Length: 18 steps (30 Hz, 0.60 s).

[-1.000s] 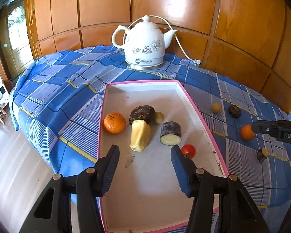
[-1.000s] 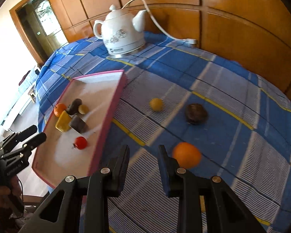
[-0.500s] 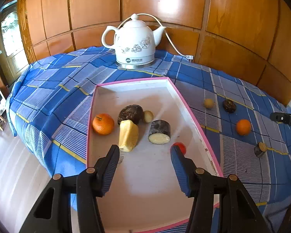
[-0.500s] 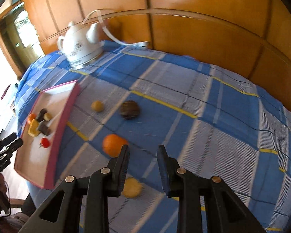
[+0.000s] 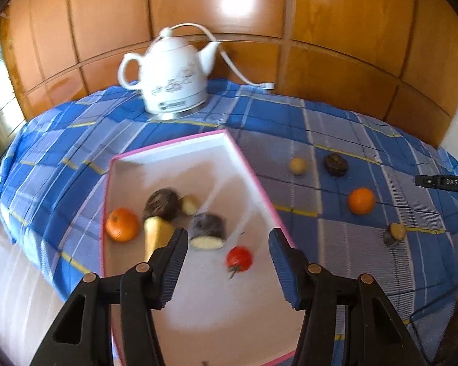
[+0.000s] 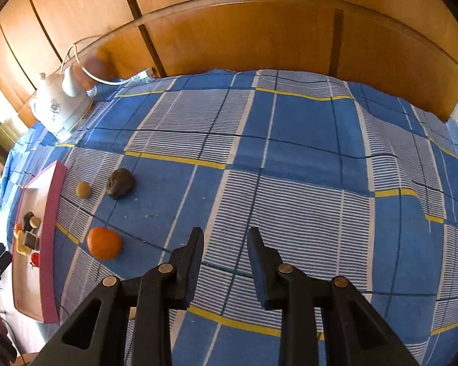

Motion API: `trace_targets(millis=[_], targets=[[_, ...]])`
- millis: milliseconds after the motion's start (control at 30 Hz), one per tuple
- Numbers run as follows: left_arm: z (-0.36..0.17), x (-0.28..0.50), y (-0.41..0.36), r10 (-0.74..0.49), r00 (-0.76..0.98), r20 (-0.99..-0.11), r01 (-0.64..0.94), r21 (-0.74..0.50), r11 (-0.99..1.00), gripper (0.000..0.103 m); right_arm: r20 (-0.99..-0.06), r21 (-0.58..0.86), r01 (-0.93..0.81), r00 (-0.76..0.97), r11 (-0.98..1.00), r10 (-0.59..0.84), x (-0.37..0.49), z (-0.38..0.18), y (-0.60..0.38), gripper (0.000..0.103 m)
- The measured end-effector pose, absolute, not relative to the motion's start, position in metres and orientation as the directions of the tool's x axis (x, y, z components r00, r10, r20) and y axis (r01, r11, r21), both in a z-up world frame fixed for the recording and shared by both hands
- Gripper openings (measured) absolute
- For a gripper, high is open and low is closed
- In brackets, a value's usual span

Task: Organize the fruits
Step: 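Move the left tool to the tan round fruit and close on it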

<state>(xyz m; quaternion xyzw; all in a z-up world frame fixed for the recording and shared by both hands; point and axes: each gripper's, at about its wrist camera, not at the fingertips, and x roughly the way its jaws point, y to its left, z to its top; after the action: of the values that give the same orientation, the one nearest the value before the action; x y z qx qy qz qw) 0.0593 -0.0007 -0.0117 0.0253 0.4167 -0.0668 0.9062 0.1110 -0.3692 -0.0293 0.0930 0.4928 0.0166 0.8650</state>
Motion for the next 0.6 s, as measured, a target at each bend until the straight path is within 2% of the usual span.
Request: trace_targets(millis=[200,333,600], targets=[[-0.008,0.091,-0.034,-0.166,0.611,-0.774,0.242,-0.017,0.97,0.055,-0.842,0.168,0.017,0.522,0.986,0.135,0.11,-0.025,-0.357,0.03],[-0.015,0.116,-0.059,-0.194,0.573,-0.796,0.304,-0.014,0.953,0.044,-0.841,0.178,0.009,0.521,0.984,0.147,0.11,-0.024,-0.355,0.03],[-0.034,0.166,-0.098,-0.196,0.517,-0.833,0.347,-0.006,0.938,0.044,-0.833,0.209,0.013,0.526,0.978,0.171,0.112,-0.02,-0.357,0.03]])
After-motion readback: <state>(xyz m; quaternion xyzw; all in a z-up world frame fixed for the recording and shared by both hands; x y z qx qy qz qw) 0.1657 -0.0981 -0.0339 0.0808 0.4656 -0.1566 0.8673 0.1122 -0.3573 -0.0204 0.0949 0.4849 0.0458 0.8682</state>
